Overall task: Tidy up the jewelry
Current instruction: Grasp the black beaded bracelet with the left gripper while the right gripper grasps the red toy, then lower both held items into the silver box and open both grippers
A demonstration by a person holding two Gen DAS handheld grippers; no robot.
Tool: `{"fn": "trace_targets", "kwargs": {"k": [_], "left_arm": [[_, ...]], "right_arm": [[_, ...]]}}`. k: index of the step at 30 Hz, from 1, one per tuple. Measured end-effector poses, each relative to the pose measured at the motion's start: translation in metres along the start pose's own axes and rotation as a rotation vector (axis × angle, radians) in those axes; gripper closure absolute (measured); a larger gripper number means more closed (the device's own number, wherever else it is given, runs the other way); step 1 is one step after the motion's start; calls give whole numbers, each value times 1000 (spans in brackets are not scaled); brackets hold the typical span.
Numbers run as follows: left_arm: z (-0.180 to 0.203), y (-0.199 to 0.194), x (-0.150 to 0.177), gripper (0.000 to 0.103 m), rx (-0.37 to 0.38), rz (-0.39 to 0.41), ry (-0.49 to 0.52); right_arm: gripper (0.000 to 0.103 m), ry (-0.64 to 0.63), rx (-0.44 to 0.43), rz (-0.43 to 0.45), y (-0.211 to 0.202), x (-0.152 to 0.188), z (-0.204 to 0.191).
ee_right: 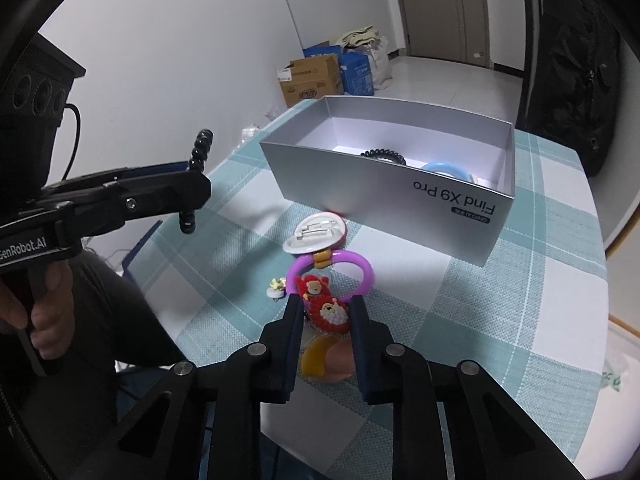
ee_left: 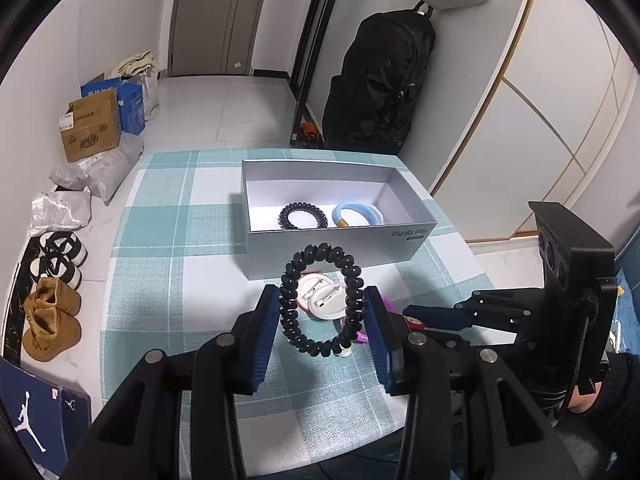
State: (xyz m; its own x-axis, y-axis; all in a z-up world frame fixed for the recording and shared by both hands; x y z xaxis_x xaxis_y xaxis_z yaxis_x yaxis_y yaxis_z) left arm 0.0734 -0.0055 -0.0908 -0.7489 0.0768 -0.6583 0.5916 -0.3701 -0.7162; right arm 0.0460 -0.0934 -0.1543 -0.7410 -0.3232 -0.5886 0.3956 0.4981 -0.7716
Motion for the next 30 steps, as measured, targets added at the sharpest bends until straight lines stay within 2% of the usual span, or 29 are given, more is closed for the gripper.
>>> {"fn": "trace_targets", "kwargs": {"k": [7, 17, 24, 30], "left_arm": [[0, 0, -1, 67, 5, 4, -14], [3, 1, -8, 67, 29, 21, -40], [5, 9, -27, 67, 30, 37, -55], [4, 16, -50, 67, 21, 51, -62]], "right_arm": [[82, 59, -41, 37, -11, -10, 6], [83, 195, -153, 137, -38, -32, 16], [83, 224, -199, 189, -50, -53, 18], [82, 215, -190, 208, -53, -78, 25]]}}
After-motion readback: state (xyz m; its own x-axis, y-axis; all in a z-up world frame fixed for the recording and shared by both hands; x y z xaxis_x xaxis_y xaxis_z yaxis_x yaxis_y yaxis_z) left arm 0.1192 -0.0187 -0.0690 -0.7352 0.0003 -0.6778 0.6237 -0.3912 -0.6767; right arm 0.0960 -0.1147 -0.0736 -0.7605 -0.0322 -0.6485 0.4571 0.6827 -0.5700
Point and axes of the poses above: each gripper's, at about its wrist camera, not at the fingertips, and y roughly the way its jaws point, z to its right, x to its underside, the point moved 10 cm from there along y, roughly the way its jaws point, and after that the axes turned 3 degrees about y, right-handed, at the moved point
